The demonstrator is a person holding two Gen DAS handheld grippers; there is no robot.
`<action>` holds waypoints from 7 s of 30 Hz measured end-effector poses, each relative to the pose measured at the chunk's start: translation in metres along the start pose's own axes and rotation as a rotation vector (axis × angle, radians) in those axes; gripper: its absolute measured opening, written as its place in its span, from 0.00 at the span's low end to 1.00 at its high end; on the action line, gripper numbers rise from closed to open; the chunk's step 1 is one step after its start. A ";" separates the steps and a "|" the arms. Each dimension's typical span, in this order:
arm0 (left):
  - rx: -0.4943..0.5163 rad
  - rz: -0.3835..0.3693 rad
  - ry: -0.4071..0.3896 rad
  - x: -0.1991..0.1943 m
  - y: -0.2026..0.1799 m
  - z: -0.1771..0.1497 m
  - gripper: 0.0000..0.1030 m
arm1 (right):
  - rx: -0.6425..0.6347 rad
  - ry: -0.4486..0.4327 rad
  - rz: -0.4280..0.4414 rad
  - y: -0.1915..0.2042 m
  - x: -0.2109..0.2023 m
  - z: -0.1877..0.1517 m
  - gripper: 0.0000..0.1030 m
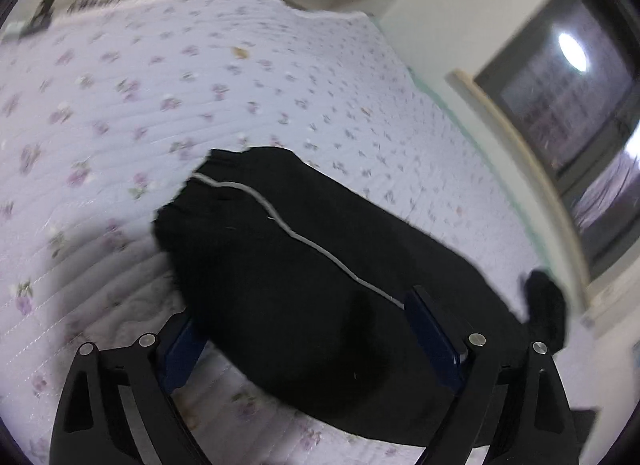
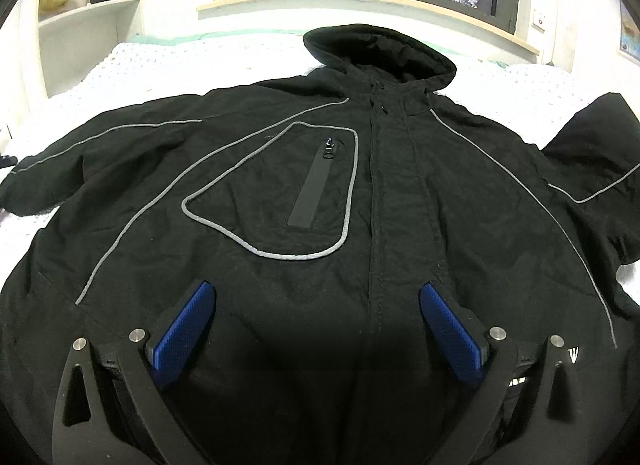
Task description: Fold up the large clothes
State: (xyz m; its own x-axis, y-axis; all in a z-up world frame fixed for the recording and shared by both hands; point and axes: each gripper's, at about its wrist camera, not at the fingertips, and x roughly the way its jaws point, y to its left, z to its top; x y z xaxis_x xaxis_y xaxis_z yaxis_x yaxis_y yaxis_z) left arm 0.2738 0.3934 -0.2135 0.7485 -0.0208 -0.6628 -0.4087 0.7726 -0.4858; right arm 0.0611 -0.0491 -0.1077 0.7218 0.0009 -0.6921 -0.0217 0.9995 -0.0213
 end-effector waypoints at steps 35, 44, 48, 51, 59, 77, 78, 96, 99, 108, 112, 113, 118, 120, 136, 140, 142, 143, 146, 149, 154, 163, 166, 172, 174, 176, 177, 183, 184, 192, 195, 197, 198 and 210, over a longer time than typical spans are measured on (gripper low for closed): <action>0.659 -0.404 0.372 -0.006 -0.289 -0.177 0.54 | 0.011 0.057 0.013 0.000 0.001 0.006 1.00; 0.608 -0.389 0.173 -0.092 -0.234 -0.128 0.65 | 0.033 0.112 0.290 0.045 -0.020 0.108 1.00; 0.610 -0.233 0.130 -0.105 -0.201 -0.110 0.65 | 0.047 0.191 0.260 0.079 0.032 0.125 0.94; 0.635 -0.112 0.117 -0.110 -0.183 -0.099 0.65 | 0.096 0.246 0.264 0.088 0.064 0.123 0.83; 0.629 -0.079 0.127 -0.117 -0.197 -0.087 0.65 | 0.091 0.095 0.359 0.065 0.023 0.146 0.30; 0.786 -0.207 0.416 0.000 -0.382 -0.202 0.65 | 0.192 0.069 -0.005 -0.227 -0.014 0.125 0.30; 0.797 -0.180 0.441 0.017 -0.381 -0.216 0.65 | 0.211 0.115 0.004 -0.236 0.000 0.112 0.30; 0.782 -0.238 0.446 0.017 -0.382 -0.238 0.65 | 0.133 0.081 0.086 -0.202 -0.014 0.121 0.64; 0.847 -0.205 0.411 0.037 -0.371 -0.262 0.65 | 0.100 0.250 0.023 -0.185 0.052 0.092 0.64; 0.873 -0.189 0.387 0.010 -0.368 -0.254 0.66 | 0.128 0.253 0.090 -0.187 0.031 0.084 0.64; 0.823 -0.301 0.377 -0.033 -0.361 -0.255 0.66 | 0.044 0.152 0.026 -0.175 -0.023 0.075 0.67; 0.820 -0.284 0.383 -0.030 -0.363 -0.258 0.66 | 0.055 0.172 0.029 -0.176 -0.020 0.068 0.67; 0.775 -0.257 0.415 0.011 -0.346 -0.274 0.67 | 0.082 0.172 0.031 -0.184 0.017 0.026 0.68; 0.790 -0.258 0.371 0.006 -0.345 -0.277 0.67 | 0.057 0.163 -0.003 -0.177 0.013 0.026 0.68; 0.905 -0.123 0.426 0.012 -0.377 -0.282 0.68 | 0.099 0.206 0.040 -0.185 -0.002 0.027 0.74; 0.918 -0.059 0.516 -0.014 -0.424 -0.259 0.67 | 0.156 0.338 0.176 -0.204 -0.041 0.044 0.74; 0.911 -0.082 0.513 -0.038 -0.463 -0.246 0.67 | 0.163 0.321 0.202 -0.221 -0.080 0.059 0.74; 0.912 -0.096 0.519 -0.044 -0.477 -0.243 0.67 | 0.170 0.301 0.208 -0.232 -0.098 0.068 0.74; 0.920 -0.178 0.516 -0.066 -0.535 -0.246 0.67 | 0.213 0.199 0.171 -0.282 -0.150 0.096 0.75; 0.945 -0.247 0.523 -0.070 -0.584 -0.275 0.67 | 0.341 0.115 0.057 -0.355 -0.178 0.112 0.82; 0.966 -0.294 0.622 -0.022 -0.642 -0.353 0.67 | 0.555 0.123 -0.065 -0.475 -0.169 0.103 0.82; 0.982 -0.158 0.812 0.087 -0.632 -0.447 0.67 | 0.866 0.257 -0.005 -0.591 -0.068 0.053 0.82; 1.017 -0.163 0.822 0.087 -0.634 -0.448 0.67 | 0.883 0.289 0.000 -0.595 -0.037 0.047 0.82; 1.051 -0.196 0.830 0.088 -0.635 -0.448 0.69 | 0.942 0.265 -0.046 -0.602 0.014 0.051 0.87; 1.073 -0.196 0.816 0.086 -0.634 -0.450 0.69 | 0.871 0.267 -0.054 -0.590 0.027 0.063 0.47; 1.090 -0.195 0.802 0.081 -0.636 -0.455 0.69 | 0.805 0.299 0.006 -0.578 0.038 0.072 0.16; 1.097 -0.194 0.798 0.076 -0.637 -0.457 0.69 | 0.763 0.302 -0.013 -0.571 0.037 0.077 0.14; 1.066 -0.324 0.762 0.031 -0.662 -0.440 0.67 | 0.656 0.147 -0.136 -0.569 -0.060 0.108 0.12; 1.065 -0.364 0.752 0.020 -0.670 -0.438 0.67 | 0.651 0.114 -0.183 -0.575 -0.086 0.110 0.12; 1.098 -0.514 0.884 0.013 -0.717 -0.517 0.67 | 0.748 0.101 -0.302 -0.624 -0.170 0.066 0.12; 1.105 -0.388 0.946 0.052 -0.710 -0.561 0.67 | 0.793 0.148 -0.261 -0.636 -0.143 0.042 0.12; 1.111 -0.384 0.930 0.052 -0.711 -0.565 0.67 | 0.833 0.155 -0.232 -0.643 -0.132 0.030 0.12; 1.111 -0.388 0.931 0.048 -0.711 -0.563 0.67 | 0.842 0.149 -0.223 -0.645 -0.130 0.026 0.12; 1.032 -0.368 0.629 -0.049 -0.640 -0.415 0.67 | 0.568 -0.027 -0.030 -0.535 -0.160 0.110 0.12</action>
State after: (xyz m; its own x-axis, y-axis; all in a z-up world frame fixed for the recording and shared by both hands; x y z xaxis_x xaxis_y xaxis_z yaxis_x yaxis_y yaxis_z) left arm 0.2816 -0.3635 -0.1065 0.2375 -0.4182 -0.8767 0.5795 0.7854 -0.2176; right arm 0.0333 -0.5806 0.0939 0.7341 -0.0339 -0.6782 0.3690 0.8584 0.3564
